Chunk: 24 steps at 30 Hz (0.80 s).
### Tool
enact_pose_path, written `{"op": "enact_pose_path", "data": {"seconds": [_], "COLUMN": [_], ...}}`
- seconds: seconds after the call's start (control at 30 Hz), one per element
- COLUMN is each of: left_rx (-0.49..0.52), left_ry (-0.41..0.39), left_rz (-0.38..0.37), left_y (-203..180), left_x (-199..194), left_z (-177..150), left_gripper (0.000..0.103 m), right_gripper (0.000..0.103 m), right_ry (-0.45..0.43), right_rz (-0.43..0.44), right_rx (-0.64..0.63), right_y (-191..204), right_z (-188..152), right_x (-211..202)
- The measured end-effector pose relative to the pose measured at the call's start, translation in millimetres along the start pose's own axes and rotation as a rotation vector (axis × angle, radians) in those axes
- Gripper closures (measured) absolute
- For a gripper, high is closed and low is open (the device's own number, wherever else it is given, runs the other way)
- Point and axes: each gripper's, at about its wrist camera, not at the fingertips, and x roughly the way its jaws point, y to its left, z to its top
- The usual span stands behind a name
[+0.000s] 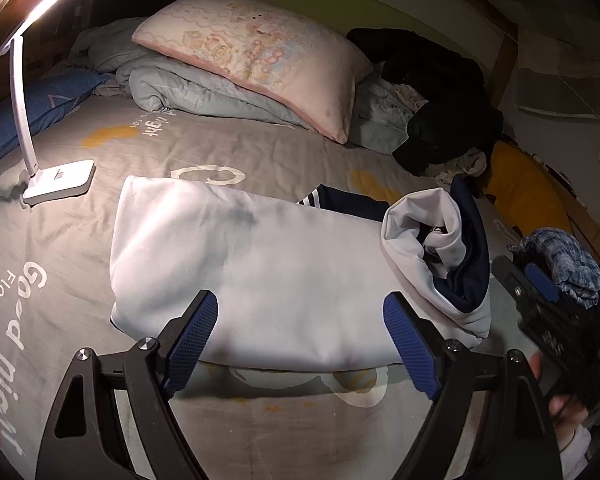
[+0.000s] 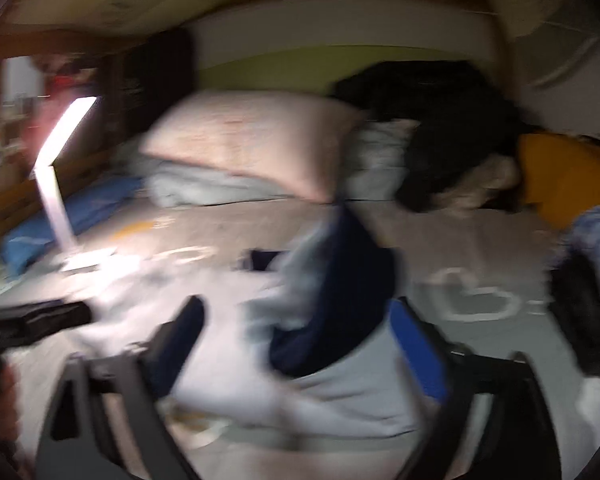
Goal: Fold large clothes
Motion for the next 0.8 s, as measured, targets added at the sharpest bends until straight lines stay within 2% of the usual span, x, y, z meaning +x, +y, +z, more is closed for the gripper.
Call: {"op": "enact_pose_path", "data": {"seconds": [0.03,0.1,0.13,0.17,0.2,0.23,0.27,0.33,0.4,0.47,0.6,0.63,0.7,0.8], "left_rx": [0.005,0.014,0.018,0.021,0.025,0.028,0.031,0.032,0.024,0.012,0.011,0.013,0.006,-0.020], "left_ry": [0.001,0.002,0.005,0.009,0.012,0.014,0.014,0.008,-0.002,-0.014,-0.043,-0.048,-0.043,-0.027], "left_rz": [0.002,0.008,0.009,0.007,0.006,0.005,0.004,0.003,0.000,-0.004,0.015,0.027,0.054,0.082], "left_y": [-1,-4,-4,-5,-6,-6,-6,-6,-5,-3,-3,-3,0,11], "left_x": [1,2,3,4,4,5,4,2,-1,-5,-11,-11,-10,-3], "left_z": [0,-1,-2,-2,-3,-4,-4,-4,-2,1,6,7,8,9], "left_gripper": [0.020,0.020,0.020,0.020,0.020,0.020,0.020,0.020,0.020,0.020,0.020,0.020,0.020,0.020], "right_gripper": [0.005,0.005,0.008,0.025,0.030,0.050,0.076,0.090,0.093,0.093,0.093,0.093,0.093,0.081], "right_ry": [0.015,0.098,0.146,0.188,0.193,0.165,0.134,0.123,0.096,0.083,0.084,0.098,0.137,0.162], "right_rz": [0.003,0.044,0.057,0.069,0.065,0.057,0.044,0.025,0.070,0.154,0.270,0.269,0.208,0.134], "right_rx": [0.012,0.015,0.000,-0.022,-0.037,-0.055,-0.073,-0.092,-0.052,-0.011,-0.023,-0.066,-0.157,-0.175], "right_y": [-5,-11,-11,-9,-9,-7,-5,-2,-10,-18,-6,5,26,33], "right_z": [-1,-1,-4,-9,-13,-17,-19,-19,-10,2,10,5,-12,-34], "right_x": [6,33,44,57,61,60,57,51,36,21,10,11,23,42]}}
